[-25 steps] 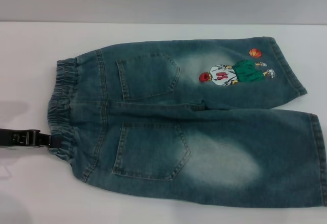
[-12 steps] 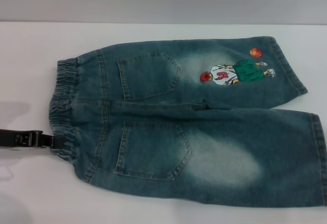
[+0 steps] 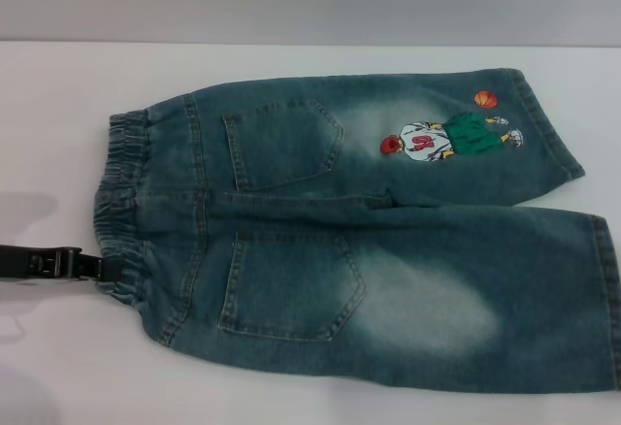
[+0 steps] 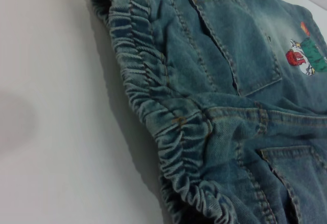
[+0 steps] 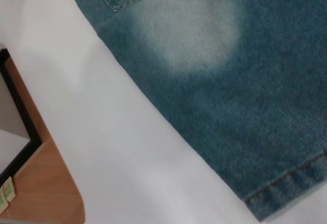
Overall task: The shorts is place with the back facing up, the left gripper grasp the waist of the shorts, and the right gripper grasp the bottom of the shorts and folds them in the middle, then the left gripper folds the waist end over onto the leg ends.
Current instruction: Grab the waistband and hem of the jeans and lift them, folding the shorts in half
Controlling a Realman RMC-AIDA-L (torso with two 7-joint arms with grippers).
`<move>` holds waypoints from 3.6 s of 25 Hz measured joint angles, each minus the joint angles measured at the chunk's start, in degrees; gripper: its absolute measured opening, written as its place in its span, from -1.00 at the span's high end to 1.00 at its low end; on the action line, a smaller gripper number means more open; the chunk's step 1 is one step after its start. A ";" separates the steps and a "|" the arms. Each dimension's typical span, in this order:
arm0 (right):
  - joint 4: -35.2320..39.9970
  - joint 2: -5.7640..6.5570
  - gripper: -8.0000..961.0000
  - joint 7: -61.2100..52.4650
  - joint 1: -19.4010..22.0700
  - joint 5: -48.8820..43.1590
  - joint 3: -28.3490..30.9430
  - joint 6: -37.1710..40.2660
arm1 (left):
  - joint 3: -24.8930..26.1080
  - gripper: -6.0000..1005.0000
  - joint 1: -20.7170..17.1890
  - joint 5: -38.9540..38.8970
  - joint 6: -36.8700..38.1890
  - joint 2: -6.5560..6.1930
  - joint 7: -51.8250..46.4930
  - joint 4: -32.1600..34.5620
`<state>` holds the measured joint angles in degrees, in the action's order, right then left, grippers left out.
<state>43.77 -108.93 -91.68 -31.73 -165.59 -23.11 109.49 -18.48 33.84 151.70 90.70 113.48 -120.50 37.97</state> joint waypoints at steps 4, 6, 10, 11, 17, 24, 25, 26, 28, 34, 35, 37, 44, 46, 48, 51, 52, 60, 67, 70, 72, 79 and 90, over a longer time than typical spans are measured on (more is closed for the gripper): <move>-0.01 -0.35 -0.46 -0.36 0.00 0.00 -0.05 -0.24 | 0.02 0.84 0.00 0.00 0.00 -0.01 0.00 0.00; -0.01 -0.49 -0.46 -0.46 0.00 0.00 -0.08 -0.50 | 0.03 0.83 -0.01 0.00 0.00 -0.01 0.00 0.00; -0.01 -0.75 -0.46 -0.53 -0.09 0.00 -0.09 -1.01 | 0.03 0.83 -0.08 0.00 0.00 -0.01 0.00 -0.06; -0.01 -0.81 -0.46 -0.59 -0.16 0.00 -0.09 -1.13 | 0.03 0.83 -0.09 0.00 0.00 -0.01 0.00 -0.09; -0.01 -1.44 -0.46 -1.09 -0.54 0.01 -1.21 -2.10 | 0.03 0.83 -0.09 0.00 0.00 0.10 -0.04 -0.09; 0.06 -1.93 -0.47 -1.28 -1.11 0.27 -2.15 -2.50 | 0.03 0.82 -0.09 0.00 0.00 0.27 -0.06 -0.09; 0.05 -1.93 -0.47 -1.29 -1.23 0.29 -2.16 -2.53 | 0.03 0.82 -0.09 0.00 0.01 0.29 -0.06 -0.09; 0.04 -1.95 -0.46 -1.30 -1.38 0.31 -2.16 -2.54 | 0.02 0.82 -0.09 0.00 -0.01 0.33 -0.06 -0.09; 0.04 -2.01 -0.46 -1.31 -1.69 0.34 -2.04 -2.55 | -0.02 0.82 -0.09 0.00 -0.13 0.38 -0.07 -0.09; 0.44 -2.44 -0.47 -1.31 -2.61 0.42 -1.76 -2.55 | -0.07 0.82 -0.09 0.00 -0.42 0.47 -0.09 -0.09; 0.50 -2.54 -0.47 -1.31 -2.72 0.43 -1.75 -2.55 | -0.06 0.81 -0.09 0.00 -0.44 0.48 -0.09 -0.09; 0.58 -2.61 -0.46 -1.32 -2.89 0.44 -1.80 -2.51 | -0.07 0.81 -0.09 0.00 -0.54 0.50 -0.09 -0.09; 1.28 -2.35 -0.46 -1.38 -2.97 0.45 -1.76 -1.56 | -0.01 0.81 -0.12 0.00 -0.70 0.45 -0.33 -0.09; 1.34 -2.25 -0.46 -1.39 -2.79 0.45 -2.04 -0.79 | -0.05 0.81 -0.14 0.00 -0.70 0.42 -0.66 -0.09; 1.36 -2.24 -0.46 -1.39 -2.75 0.45 -2.12 -0.58 | -0.07 0.81 -0.14 0.00 -0.71 0.42 -0.70 -0.09; 1.41 -2.09 -0.46 -1.40 -2.61 0.24 -2.17 0.14 | -0.09 0.80 -0.15 0.00 -0.69 0.40 -0.73 -0.09; 1.44 -1.96 -0.46 -1.40 -2.56 0.13 -2.20 0.44 | -0.09 0.80 -0.13 0.00 -0.67 0.40 -0.75 -0.09; 1.49 -1.40 -0.47 -1.40 -2.17 -1.51 -2.31 1.20 | 0.00 0.80 -0.09 0.00 -0.64 0.35 -0.85 -0.16; 1.49 -1.27 -0.47 -2.27 -1.63 -1.57 -3.93 0.70 | 0.03 0.79 0.00 0.00 -0.70 0.08 -1.15 -0.94; 1.49 -1.27 -0.47 -2.37 -1.63 -1.58 -3.96 0.35 | 0.03 0.79 0.01 0.00 -0.71 0.08 -1.34 -0.96; 1.49 -1.30 -0.46 -2.54 -1.63 -1.58 -4.13 -0.09 | 0.03 0.79 0.02 0.00 -0.71 0.08 -1.34 -0.97; 1.27 -1.63 -0.46 -2.89 -1.81 -1.58 -4.58 -1.62 | 0.12 0.78 0.12 0.00 -0.70 0.08 -1.39 -0.97; 1.05 -2.33 -0.46 -3.01 -2.48 -1.55 -4.56 -2.86 | 0.11 0.78 0.61 0.00 -0.70 0.08 -1.41 -0.97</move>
<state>44.82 -111.26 -94.69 -34.21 -167.14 -27.68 106.63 -18.37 34.45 151.70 90.00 113.55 -121.90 37.00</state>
